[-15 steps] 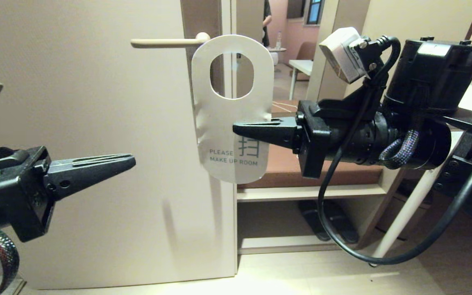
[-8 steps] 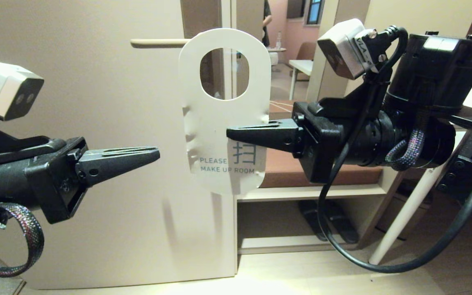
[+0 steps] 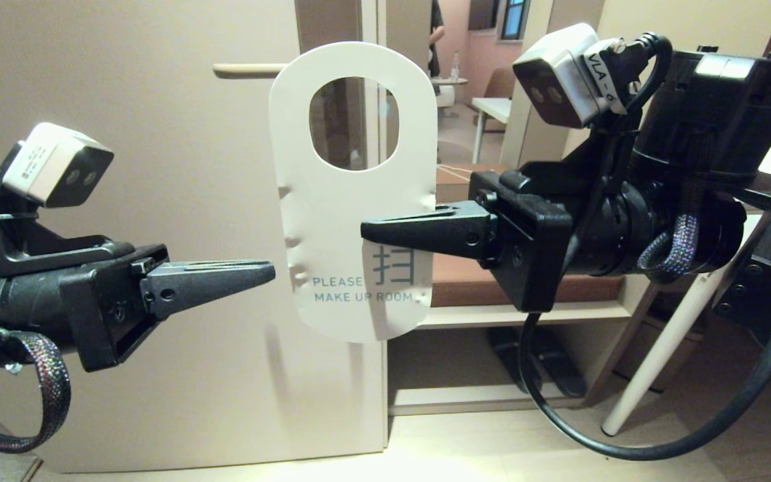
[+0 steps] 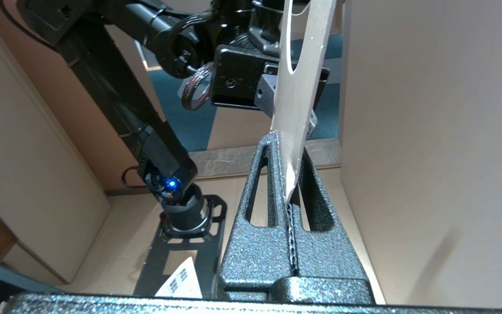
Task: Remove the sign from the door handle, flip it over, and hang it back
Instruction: Hand it to the other hand
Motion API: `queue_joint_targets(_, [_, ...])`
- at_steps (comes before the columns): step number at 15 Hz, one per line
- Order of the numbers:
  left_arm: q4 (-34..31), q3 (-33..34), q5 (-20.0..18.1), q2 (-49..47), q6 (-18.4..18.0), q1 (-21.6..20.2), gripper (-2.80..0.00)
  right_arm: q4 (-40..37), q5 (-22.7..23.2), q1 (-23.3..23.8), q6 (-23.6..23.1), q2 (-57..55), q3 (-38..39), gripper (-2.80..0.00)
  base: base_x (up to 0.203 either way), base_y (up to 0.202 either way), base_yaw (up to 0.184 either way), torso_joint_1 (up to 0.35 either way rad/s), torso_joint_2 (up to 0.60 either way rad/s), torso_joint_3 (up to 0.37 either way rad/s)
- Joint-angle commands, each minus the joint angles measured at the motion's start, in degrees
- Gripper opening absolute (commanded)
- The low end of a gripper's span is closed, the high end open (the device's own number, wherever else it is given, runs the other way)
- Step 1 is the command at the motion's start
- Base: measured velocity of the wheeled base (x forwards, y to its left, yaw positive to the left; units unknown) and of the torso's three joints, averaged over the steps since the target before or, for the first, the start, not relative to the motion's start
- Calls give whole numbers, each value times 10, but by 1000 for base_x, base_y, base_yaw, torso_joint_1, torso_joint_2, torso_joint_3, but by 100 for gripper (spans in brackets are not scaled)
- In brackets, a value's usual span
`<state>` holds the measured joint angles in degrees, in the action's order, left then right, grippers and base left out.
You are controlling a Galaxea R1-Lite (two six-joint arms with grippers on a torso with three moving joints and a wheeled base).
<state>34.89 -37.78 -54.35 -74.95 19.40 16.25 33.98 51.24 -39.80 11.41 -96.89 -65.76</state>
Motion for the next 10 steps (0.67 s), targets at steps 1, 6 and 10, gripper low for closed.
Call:
queue_joint_targets(1, [2, 3, -4, -1, 2, 0, -280, 2, 4, 0, 0, 3, 5, -280, 0, 0, 0, 0, 0, 0])
queue_joint_targets(6, [3, 7, -20, 9, 48, -2, -280, 4, 5, 0, -1, 4, 29, -280, 0, 0, 0, 0, 0, 0])
queue_joint_targets(10, [2, 22, -20, 23, 52, -2, -280, 4, 5, 1, 0, 2, 27, -280, 0, 0, 0, 0, 0, 0])
